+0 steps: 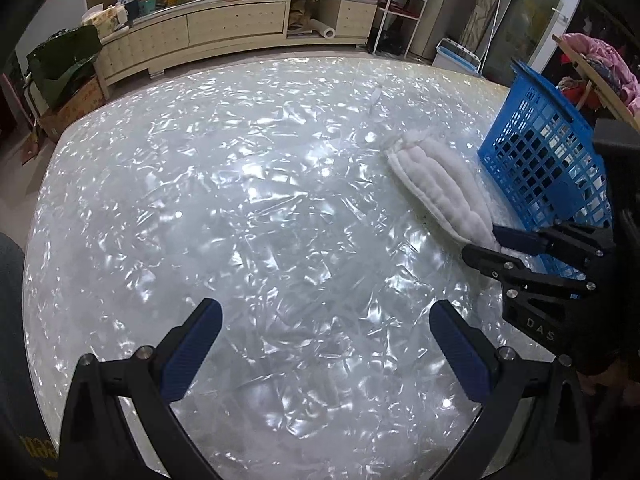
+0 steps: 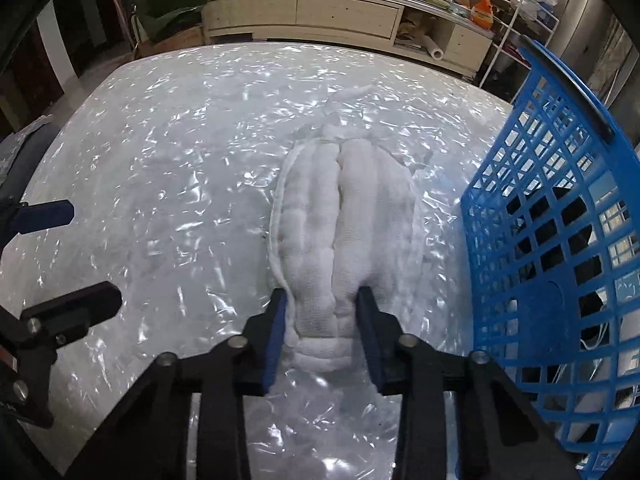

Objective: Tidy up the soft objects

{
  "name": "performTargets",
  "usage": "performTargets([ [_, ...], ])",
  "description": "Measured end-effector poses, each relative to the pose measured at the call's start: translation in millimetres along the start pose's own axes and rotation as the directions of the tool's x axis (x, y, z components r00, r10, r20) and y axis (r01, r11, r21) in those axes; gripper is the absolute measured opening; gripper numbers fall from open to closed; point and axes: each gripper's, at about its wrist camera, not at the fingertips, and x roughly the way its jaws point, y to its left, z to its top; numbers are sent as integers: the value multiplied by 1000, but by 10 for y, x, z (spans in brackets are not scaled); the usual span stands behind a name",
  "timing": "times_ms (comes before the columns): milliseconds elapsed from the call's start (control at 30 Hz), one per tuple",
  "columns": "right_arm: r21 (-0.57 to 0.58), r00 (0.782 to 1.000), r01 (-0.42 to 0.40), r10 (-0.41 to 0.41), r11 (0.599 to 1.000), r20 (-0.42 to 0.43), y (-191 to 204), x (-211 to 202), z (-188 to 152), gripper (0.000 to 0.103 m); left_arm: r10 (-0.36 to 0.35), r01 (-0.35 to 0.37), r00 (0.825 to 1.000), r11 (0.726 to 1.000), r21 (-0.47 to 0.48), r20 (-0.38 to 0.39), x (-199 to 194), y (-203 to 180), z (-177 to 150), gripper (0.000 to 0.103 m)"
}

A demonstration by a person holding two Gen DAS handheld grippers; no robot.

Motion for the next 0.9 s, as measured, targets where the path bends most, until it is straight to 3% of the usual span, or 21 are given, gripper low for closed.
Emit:
performTargets([
  [267, -15, 997, -79, 79, 997, 22, 44, -333, -179, 22, -3, 4, 1000, 1000, -11, 29, -275, 3, -91, 103],
  [500, -67, 991, -59, 67, 996, 117, 166, -932, -295, 19, 3, -2, 999, 1000, -17, 52, -691, -133, -178, 103],
  [567, -72, 987, -64, 74, 995, 140, 158, -1087, -324, 0, -3, 4, 998, 1000, -19, 63, -831, -194, -210, 103],
  [900, -74, 973, -108, 121, 991, 195, 106, -1642, -503, 0, 9, -9, 995, 1000, 0, 101, -1408, -571, -358, 103],
])
